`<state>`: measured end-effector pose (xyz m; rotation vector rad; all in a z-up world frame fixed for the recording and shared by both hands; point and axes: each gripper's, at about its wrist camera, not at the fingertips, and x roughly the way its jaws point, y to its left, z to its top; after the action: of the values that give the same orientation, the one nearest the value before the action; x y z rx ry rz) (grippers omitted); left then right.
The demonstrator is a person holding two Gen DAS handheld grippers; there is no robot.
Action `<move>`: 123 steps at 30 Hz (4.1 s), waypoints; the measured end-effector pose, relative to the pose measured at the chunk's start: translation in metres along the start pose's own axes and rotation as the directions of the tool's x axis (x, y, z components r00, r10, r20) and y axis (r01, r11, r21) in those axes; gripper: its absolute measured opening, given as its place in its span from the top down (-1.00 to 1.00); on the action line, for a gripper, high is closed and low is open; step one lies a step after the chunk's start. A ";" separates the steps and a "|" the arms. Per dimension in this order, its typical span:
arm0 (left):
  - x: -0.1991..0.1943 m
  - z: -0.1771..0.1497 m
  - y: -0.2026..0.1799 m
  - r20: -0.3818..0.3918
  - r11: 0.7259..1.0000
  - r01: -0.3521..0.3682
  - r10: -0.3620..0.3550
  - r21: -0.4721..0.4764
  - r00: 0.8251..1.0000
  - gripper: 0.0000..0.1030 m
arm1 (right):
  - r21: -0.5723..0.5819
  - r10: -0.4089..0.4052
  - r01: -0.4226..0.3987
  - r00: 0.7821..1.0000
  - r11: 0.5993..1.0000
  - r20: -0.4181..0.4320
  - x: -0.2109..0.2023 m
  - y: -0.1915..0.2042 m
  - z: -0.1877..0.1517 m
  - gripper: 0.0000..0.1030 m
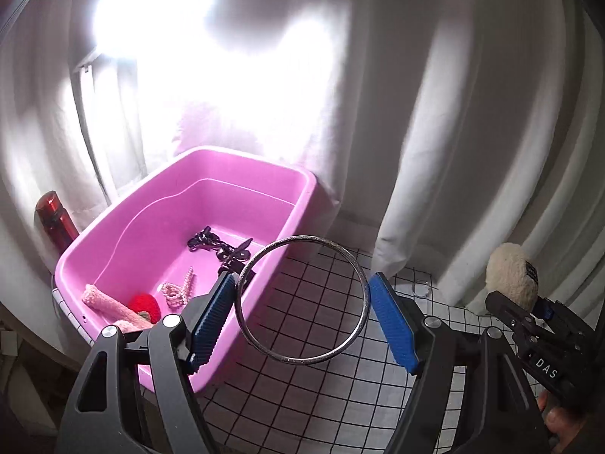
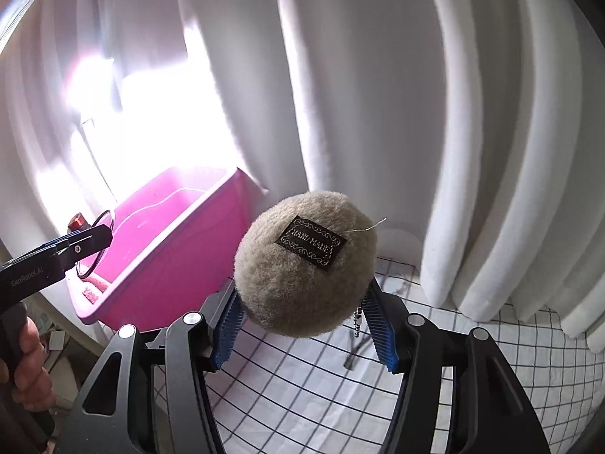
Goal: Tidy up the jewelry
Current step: 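Carry bangle and beige pouch into the pink tub and release both, then move both tools back over the table toward the hair pin and bracelet, then grasp the dark hair pin with left tool while right tool grasps silver bracelet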
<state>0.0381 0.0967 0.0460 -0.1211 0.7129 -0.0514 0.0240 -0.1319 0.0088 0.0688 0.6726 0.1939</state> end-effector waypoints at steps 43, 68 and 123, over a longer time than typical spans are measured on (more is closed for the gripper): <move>0.091 0.024 0.192 -0.177 0.946 -0.263 0.230 -0.191 0.957 -0.77 | -0.242 0.067 -0.149 0.946 0.959 -0.318 0.215 0.203 0.086 -0.34; 0.040 0.025 0.169 -0.090 0.955 -0.228 0.214 -0.189 0.973 -0.77 | -0.158 0.088 -0.117 0.980 0.981 -0.178 0.128 0.164 0.067 -0.34; 0.201 -0.152 -0.170 -0.276 0.971 -0.200 0.158 -0.131 0.948 -0.77 | -0.157 0.065 -0.125 0.938 0.980 -0.340 0.224 -0.172 -0.052 -0.34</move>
<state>0.0897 -0.1040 -0.1765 -0.2025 0.9928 0.1669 0.1898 -0.2555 -0.1905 -0.1045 0.9891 0.3631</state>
